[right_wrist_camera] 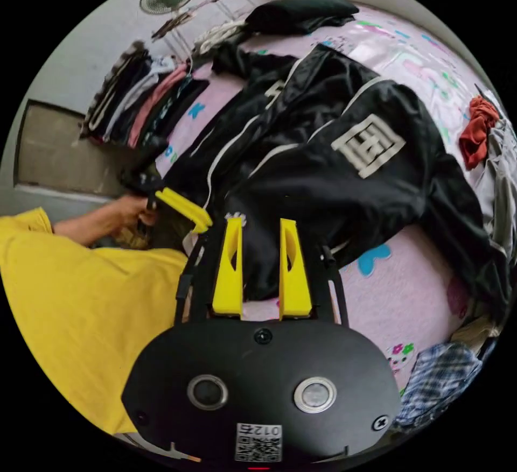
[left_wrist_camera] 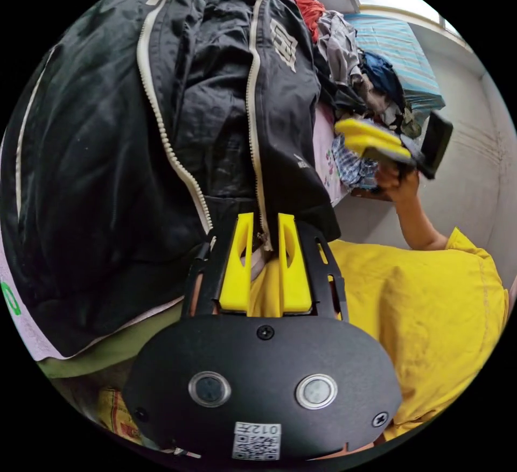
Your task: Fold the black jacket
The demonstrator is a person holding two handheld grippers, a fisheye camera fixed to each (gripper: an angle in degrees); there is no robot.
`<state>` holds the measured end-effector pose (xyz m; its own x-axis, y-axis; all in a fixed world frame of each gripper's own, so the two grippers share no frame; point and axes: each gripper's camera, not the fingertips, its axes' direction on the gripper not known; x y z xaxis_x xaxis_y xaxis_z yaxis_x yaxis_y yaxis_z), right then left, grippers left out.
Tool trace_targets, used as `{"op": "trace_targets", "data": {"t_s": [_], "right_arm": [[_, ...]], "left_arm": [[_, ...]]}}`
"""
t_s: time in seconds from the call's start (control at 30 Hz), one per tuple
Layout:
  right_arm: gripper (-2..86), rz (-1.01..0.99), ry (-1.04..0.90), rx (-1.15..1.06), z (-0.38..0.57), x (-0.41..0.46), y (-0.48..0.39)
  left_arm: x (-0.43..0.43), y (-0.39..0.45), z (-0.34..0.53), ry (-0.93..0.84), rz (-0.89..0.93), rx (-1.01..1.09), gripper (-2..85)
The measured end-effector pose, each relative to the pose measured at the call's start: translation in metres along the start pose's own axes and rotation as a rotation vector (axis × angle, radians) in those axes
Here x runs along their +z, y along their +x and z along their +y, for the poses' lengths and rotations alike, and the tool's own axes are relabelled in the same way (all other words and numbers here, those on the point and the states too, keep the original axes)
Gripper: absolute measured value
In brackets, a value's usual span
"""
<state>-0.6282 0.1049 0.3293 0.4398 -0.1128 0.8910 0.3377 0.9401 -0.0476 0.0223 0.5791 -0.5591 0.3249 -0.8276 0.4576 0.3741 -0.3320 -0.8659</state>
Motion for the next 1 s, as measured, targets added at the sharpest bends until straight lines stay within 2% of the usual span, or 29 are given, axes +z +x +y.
{"op": "trace_targets", "data": {"t_s": [0.1, 0.23, 0.37, 0.77, 0.93, 1.0], "right_arm": [[10.7, 0.079, -0.048, -0.065, 0.017, 0.047, -0.019], [1.8, 0.334, -0.111, -0.107, 0.009, 0.098, -0.003], [0.3, 0.01, -0.16, 0.14, 0.003, 0.121, 0.076], [0.0, 0.043, -0.124, 0.151, 0.01, 0.174, 0.154], [0.1, -0.119, -0.076, 0.183, 0.007, 0.171, 0.175], [0.2, -0.098, -0.07, 0.163, 0.002, 0.172, 0.174]], "left_arm": [[0.006, -0.001, -0.002, -0.001, -0.005, 0.003, 6.2], [0.014, -0.011, -0.002, -0.006, 0.005, -0.019, 6.4], [0.022, -0.024, -0.004, -0.012, 0.037, -0.052, 6.6], [0.049, -0.022, -0.034, -0.058, -0.025, 0.027, 3.7], [0.001, -0.016, -0.032, 0.007, 0.022, 0.122, 1.4], [-0.026, -0.014, -0.027, 0.057, 0.015, 0.15, 1.0]]}}
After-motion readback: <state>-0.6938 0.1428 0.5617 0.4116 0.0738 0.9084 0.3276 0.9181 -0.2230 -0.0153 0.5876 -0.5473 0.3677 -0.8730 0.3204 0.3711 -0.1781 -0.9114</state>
